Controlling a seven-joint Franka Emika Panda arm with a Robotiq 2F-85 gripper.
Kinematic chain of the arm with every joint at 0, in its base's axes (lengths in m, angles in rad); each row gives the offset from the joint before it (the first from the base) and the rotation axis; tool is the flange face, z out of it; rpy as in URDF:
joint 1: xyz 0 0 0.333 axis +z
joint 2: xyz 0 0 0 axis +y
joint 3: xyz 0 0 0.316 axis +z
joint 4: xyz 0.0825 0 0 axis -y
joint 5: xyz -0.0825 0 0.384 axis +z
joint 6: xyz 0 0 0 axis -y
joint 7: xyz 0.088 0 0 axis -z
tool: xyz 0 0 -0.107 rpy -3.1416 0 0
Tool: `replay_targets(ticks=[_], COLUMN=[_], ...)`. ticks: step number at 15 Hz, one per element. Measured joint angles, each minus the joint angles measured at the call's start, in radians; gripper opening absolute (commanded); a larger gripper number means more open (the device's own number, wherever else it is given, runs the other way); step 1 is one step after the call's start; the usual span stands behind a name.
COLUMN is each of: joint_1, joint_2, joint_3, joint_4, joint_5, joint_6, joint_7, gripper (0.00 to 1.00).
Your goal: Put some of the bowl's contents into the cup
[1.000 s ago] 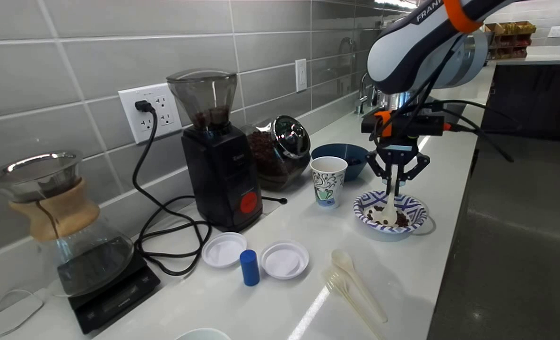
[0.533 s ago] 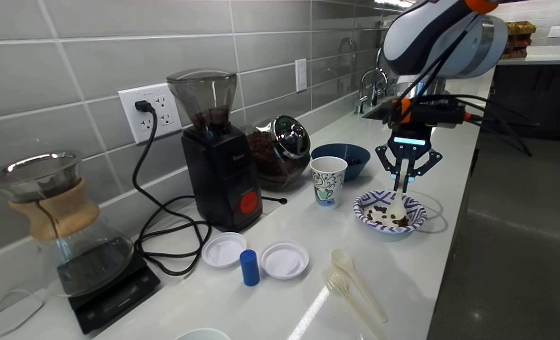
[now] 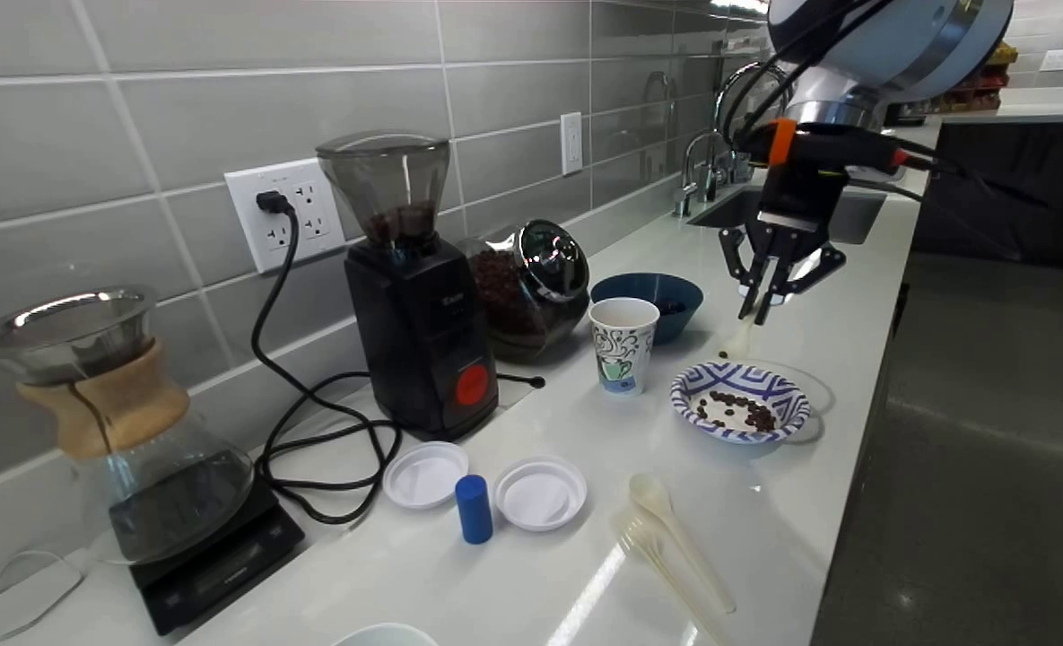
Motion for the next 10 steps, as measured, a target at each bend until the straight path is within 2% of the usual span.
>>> replay_targets(ticks=[5, 10], joint_1=[0.009, 0.047], joint_2=[0.030, 0.076], joint_3=[0.006, 0.010], joint_4=[0.109, 0.155], joint_5=[0.089, 0.091], joint_6=[0.022, 0.185], joint_7=[0.148, 0.215], gripper=[0.03, 0.03])
